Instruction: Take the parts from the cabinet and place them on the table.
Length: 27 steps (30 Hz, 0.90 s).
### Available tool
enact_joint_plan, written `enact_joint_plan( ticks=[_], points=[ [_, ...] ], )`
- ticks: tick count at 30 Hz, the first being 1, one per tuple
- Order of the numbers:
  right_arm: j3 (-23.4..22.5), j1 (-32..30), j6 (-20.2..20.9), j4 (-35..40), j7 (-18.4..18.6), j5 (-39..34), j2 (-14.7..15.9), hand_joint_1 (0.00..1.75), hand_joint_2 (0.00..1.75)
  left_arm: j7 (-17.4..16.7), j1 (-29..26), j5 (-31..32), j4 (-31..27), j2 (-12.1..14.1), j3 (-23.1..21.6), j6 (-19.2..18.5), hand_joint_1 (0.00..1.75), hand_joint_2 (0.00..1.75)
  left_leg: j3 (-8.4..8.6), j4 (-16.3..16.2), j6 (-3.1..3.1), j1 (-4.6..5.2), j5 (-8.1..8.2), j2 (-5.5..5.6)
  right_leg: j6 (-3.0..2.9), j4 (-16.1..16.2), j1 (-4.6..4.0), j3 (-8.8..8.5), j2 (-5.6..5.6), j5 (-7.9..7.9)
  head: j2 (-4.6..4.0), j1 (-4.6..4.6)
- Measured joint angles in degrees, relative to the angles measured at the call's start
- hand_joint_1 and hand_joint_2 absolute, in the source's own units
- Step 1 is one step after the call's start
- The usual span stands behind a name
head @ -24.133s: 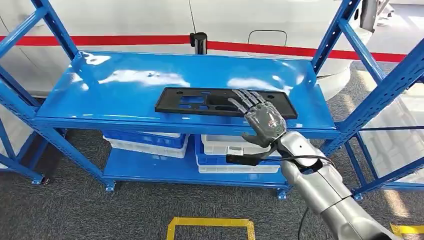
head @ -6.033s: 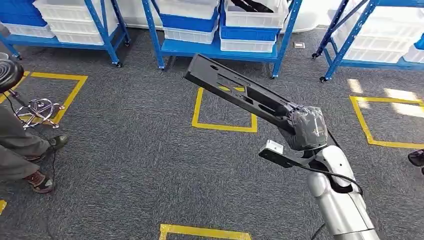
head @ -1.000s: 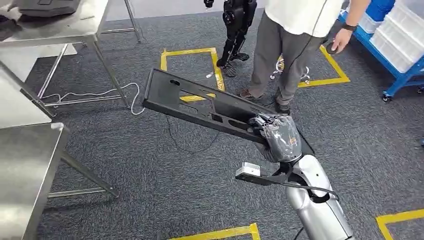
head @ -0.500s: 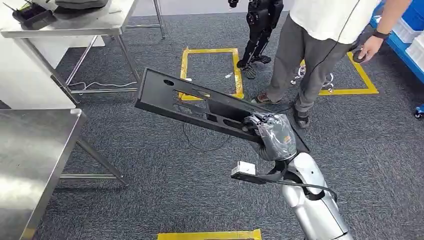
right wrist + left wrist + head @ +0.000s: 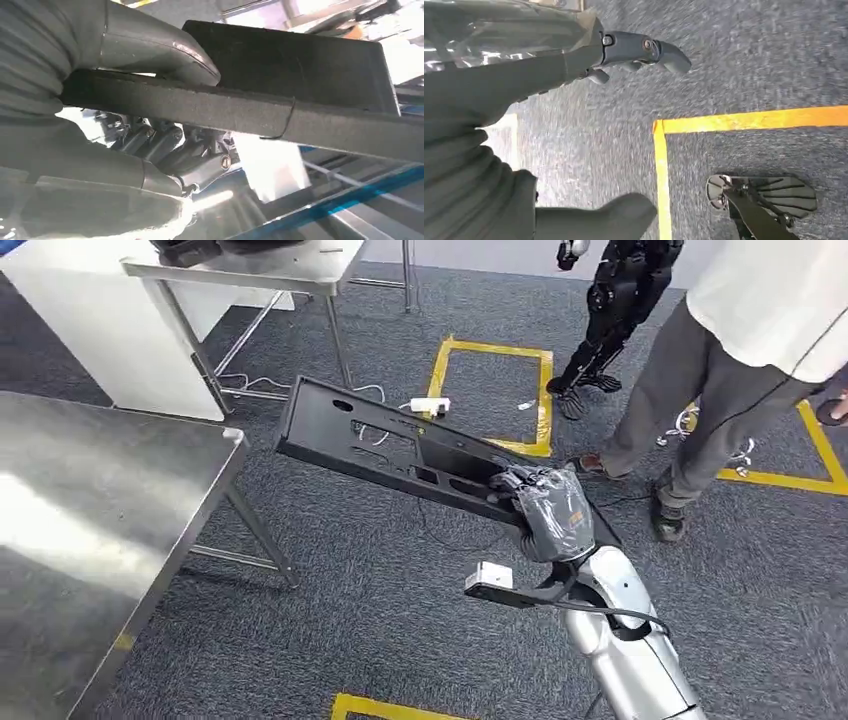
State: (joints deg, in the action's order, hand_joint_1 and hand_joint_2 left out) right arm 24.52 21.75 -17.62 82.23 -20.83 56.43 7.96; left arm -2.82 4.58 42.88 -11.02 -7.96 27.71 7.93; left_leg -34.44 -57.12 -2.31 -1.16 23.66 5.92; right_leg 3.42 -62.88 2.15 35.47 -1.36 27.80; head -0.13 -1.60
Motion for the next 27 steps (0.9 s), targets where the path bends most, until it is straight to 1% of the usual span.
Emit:
enact_joint_plan(
  ticks=[1, 2, 3, 4, 5, 6, 7, 8, 9, 10, 11, 12, 13, 14, 15, 16, 17, 18, 20, 21, 22, 23, 24, 25, 26, 27],
  points=[
    [0.02, 0.1, 0.0, -0.17, 0.0, -0.04, 0.04, 1.69, 1.75, 0.0, 0.01, 0.07, 0.0, 0.11, 0.02, 0.02, 0.0, 1.75, -0.61, -0.7, 0.69, 0.24, 0.4, 0.71, 0.57, 3.4, 0.71, -1.26, -2.75, -0.89, 0.0, 0.28],
    [0.06, 0.15, -0.02, -0.2, -0.04, -0.11, -0.02, 1.69, 1.75, 0.0, 0.12, 0.07, 0.0, 0.15, 0.0, 0.02, 0.0, 1.75, -1.12, -1.57, 1.24, 0.1, 0.81, 1.45, -0.64, 3.25, 0.4, -1.57, -2.28, -1.02, 0.0, 0.24],
    [0.09, 0.01, -0.02, -0.28, -0.09, -0.11, -0.04, 1.69, 1.75, 0.0, 0.06, 0.07, 0.0, 0.15, 0.02, 0.04, 0.0, 1.75, -1.29, -1.49, 1.56, 0.04, 0.69, 1.73, -1.1, 3.17, 0.06, -1.48, -1.77, -0.91, 0.0, 0.17],
    [0.2, 0.02, -0.02, -0.39, -0.15, -0.04, -0.13, 1.69, 1.75, 0.0, -0.21, 0.07, 0.0, 0.15, 0.0, 0.04, 0.0, 1.75, -1.4, -1.09, 1.94, -0.24, 0.44, 2.38, -1.58, 3.1, -0.27, -1.49, -1.27, -0.93, 0.0, 0.15],
    [0.17, 0.19, -0.02, -0.39, -0.15, -0.07, -0.15, 1.69, 1.75, 0.0, -0.55, 0.07, 0.0, 0.17, 0.02, 0.04, 0.0, 1.75, -1.6, -1.11, 2.17, -0.39, 0.33, 2.84, -1.96, 3.16, -0.21, -1.52, -0.68, -1.13, 0.0, 0.17],
    [0.13, 0.37, -0.02, -0.41, -0.15, -0.09, -0.31, 1.69, 1.75, -0.02, -0.77, 0.07, 0.0, 0.24, 0.02, 0.04, 0.0, 1.75, -1.69, -1.62, 2.33, -0.66, 0.74, 2.06, -2.28, 3.34, 0.1, -1.63, 0.05, -1.26, 0.0, 0.09],
    [0.13, 0.42, -0.04, -0.41, -0.15, -0.15, -0.33, 1.69, 1.75, -0.02, -0.82, 0.07, 0.02, 0.17, 0.02, 0.02, 0.0, 1.75, -2.4, -3.27, 2.39, -0.16, 1.82, -1.44, -2.52, 3.38, -0.05, -1.73, 0.37, -1.21, 0.0, -0.13],
    [0.13, 0.43, -0.04, -0.41, -0.17, -0.2, -0.33, 1.69, 1.75, -0.02, -0.65, 0.09, 0.04, 0.17, 0.02, -0.02, 0.0, 1.75, -4.4, -7.2, 2.54, -0.1, 4.04, -3.88, -2.93, 3.38, -0.41, -1.75, 1.0, -1.1, 0.0, -0.42],
    [0.11, 0.35, -0.04, -0.41, -0.17, -0.2, -0.31, 1.69, 1.75, -0.02, -0.49, 0.17, 0.04, 0.17, 0.0, -0.04, 0.0, 1.75, -6.53, -11.31, 2.56, -0.12, 5.98, -4.91, -3.05, 3.37, -0.7, -1.75, 1.63, -1.03, 0.0, -0.33],
    [0.11, 0.21, -0.04, -0.46, -0.17, -0.2, -0.24, 1.69, 1.75, -0.02, -0.46, 0.17, 0.04, 0.17, 0.0, -0.04, 0.0, 1.75, -8.83, -15.76, 2.51, -0.1, 7.79, -5.47, -3.26, 3.37, -1.03, -1.72, 2.47, -0.89, 0.0, -0.35],
    [0.13, 0.1, -0.04, -0.54, -0.17, -0.2, -0.24, 1.69, 1.75, -0.02, -0.48, 0.2, 0.04, 0.13, 0.0, -0.07, 0.0, 1.75, -10.32, -18.59, 2.37, -0.08, 8.53, -5.6, -3.4, 3.36, -1.32, -1.71, 3.2, -0.79, 0.0, -0.37],
    [0.15, 0.03, -0.04, -0.57, -0.17, -0.2, -0.26, 1.69, 1.75, -0.04, -0.56, 0.2, 0.04, 0.13, 0.0, -0.09, 0.0, 1.75, -10.43, -18.75, 2.11, -0.02, 7.95, -5.64, -3.51, 3.36, -1.56, -1.76, 3.9, -0.72, 0.0, -0.35],
    [0.15, 0.04, -0.04, -0.57, -0.18, -0.2, -0.26, 1.69, 1.75, -0.04, -0.64, 0.2, 0.04, 0.15, 0.02, -0.11, 0.0, 1.75, -9.2, -16.32, 1.65, 0.18, 6.28, -5.69, -3.66, 3.36, -1.78, -1.84, 4.57, -0.6, 0.0, -0.37],
    [0.15, 0.07, -0.04, -0.57, -0.17, -0.2, -0.28, 1.69, 1.75, -0.04, -0.66, 0.22, 0.04, 0.15, 0.02, -0.13, 0.0, 1.75, -6.85, -12.14, 1.11, 0.51, 4.11, -5.92, -3.74, 3.36, -1.92, -2.01, 5.18, -0.53, 0.0, -0.35],
    [0.13, 0.13, -0.07, -0.57, -0.17, -0.2, -0.28, 1.69, 1.75, -0.02, -0.6, 0.22, 0.04, 0.18, 0.02, -0.13, 0.0, 1.75, -3.32, -6.14, 0.19, 1.23, 1.59, -7.46, -3.89, 3.39, -2.05, -2.33, 5.92, -0.38, 0.0, -0.35],
    [0.13, 0.13, -0.07, -0.55, -0.17, -0.2, -0.28, 1.69, 1.75, -0.02, -0.5, 0.24, 0.02, 0.26, 0.02, -0.13, 0.0, 1.75, -1.36, -2.55, -0.55, 2.17, 1.35, -10.41, -3.98, 3.51, -2.02, -2.53, 6.44, -0.29, 0.0, -0.35],
    [0.11, 0.13, -0.07, -0.55, -0.17, -0.2, -0.26, 1.69, 1.75, -0.02, -0.24, 0.24, 0.02, 0.33, 0.02, -0.13, 0.0, 1.75, -1.26, -2.36, -0.68, 2.29, 1.69, -10.68, -3.72, 3.61, -2.48, -2.51, 6.96, -0.16, 0.0, -0.2],
    [0.11, 0.11, -0.07, -0.55, -0.17, -0.2, -0.24, 1.69, 1.75, 0.02, -0.17, 0.26, 0.0, 0.33, 0.0, -0.15, 0.0, 1.75, -1.45, -2.17, -0.78, 2.6, 1.63, -10.11, -3.66, 3.69, -2.17, -2.54, 7.53, -0.13, 0.0, -0.37],
    [0.15, 0.08, -0.07, -0.55, -0.17, -0.17, -0.44, 1.69, 1.75, 0.02, -0.3, 0.26, 0.02, 0.35, 0.0, -0.13, 0.0, 1.75, -1.52, -1.82, -1.16, 2.75, 1.49, -8.88, -3.44, 4.05, -2.16, -2.93, 8.77, -0.12, 0.0, -0.37],
    [0.15, 0.18, -0.09, -0.44, -0.2, -0.17, -0.59, 1.69, 1.75, 0.02, -0.3, 0.26, 0.0, 0.37, 0.02, -0.13, 0.0, 1.75, -0.32, -0.58, -1.48, 2.66, 0.93, -8.02, -3.07, 4.45, -2.85, -3.39, 9.53, 0.05, 0.0, -0.35],
    [0.09, 0.12, -0.09, -0.37, -0.17, -0.17, -0.61, 1.69, 1.75, 0.02, -0.53, 0.26, 0.02, 0.31, 0.02, -0.15, 0.0, 1.75, 0.32, 0.47, -1.39, 1.55, 0.22, -7.65, -3.03, 3.76, -2.83, -2.95, 8.63, 0.4, 0.0, -0.22],
    [0.07, 0.11, -0.09, -0.39, -0.17, -0.17, -0.52, 1.69, 1.75, 0.02, -0.54, 0.24, 0.02, 0.24, 0.02, -0.13, 0.0, 1.75, 0.6, 0.78, -1.37, 2.06, 0.14, -7.41, -2.96, 3.01, -2.4, -2.83, 7.01, 0.72, 0.0, -0.15],
    [0.04, 0.18, -0.18, -0.37, -0.2, -0.24, -0.5, 1.69, 1.75, 0.02, -0.44, 0.26, 0.02, 0.26, 0.02, -0.13, 0.0, 1.75, 0.79, 1.11, -1.8, 1.7, -0.22, -6.92, -3.2, 0.19, -2.32, -1.61, 4.32, 2.07, -0.02, -0.24],
    [0.04, 0.11, -0.2, -0.39, -0.24, -0.24, -0.48, 1.69, 1.75, 0.02, -0.29, 0.24, 0.02, 0.24, 0.02, -0.13, 0.0, 1.75, 0.75, 1.17, -1.87, 1.6, -0.26, -6.01, -3.36, -4.69, -2.07, 0.82, 2.41, 3.92, 0.0, 0.09],
    [0.04, -0.15, -0.2, -0.39, -0.26, -0.2, -0.35, 1.69, 1.75, 0.02, -0.17, 0.24, 0.02, 0.17, 0.02, -0.24, 0.0, 1.75, 0.74, 1.16, -1.83, 1.58, -0.24, -5.14, -3.3, -8.57, -1.84, 2.86, 1.85, 5.28, 0.0, 0.11],
    [0.07, -0.52, -0.17, -0.41, -0.26, -0.17, -0.15, 1.69, 1.75, 0.04, -0.15, 0.24, 0.02, 0.09, 0.02, -0.33, 0.0, 1.75, 0.7, 1.12, -1.8, 1.55, -0.23, -4.09, -2.98, -11.84, -1.58, 4.82, 1.65, 6.1, 0.0, 0.09]
  ],
)
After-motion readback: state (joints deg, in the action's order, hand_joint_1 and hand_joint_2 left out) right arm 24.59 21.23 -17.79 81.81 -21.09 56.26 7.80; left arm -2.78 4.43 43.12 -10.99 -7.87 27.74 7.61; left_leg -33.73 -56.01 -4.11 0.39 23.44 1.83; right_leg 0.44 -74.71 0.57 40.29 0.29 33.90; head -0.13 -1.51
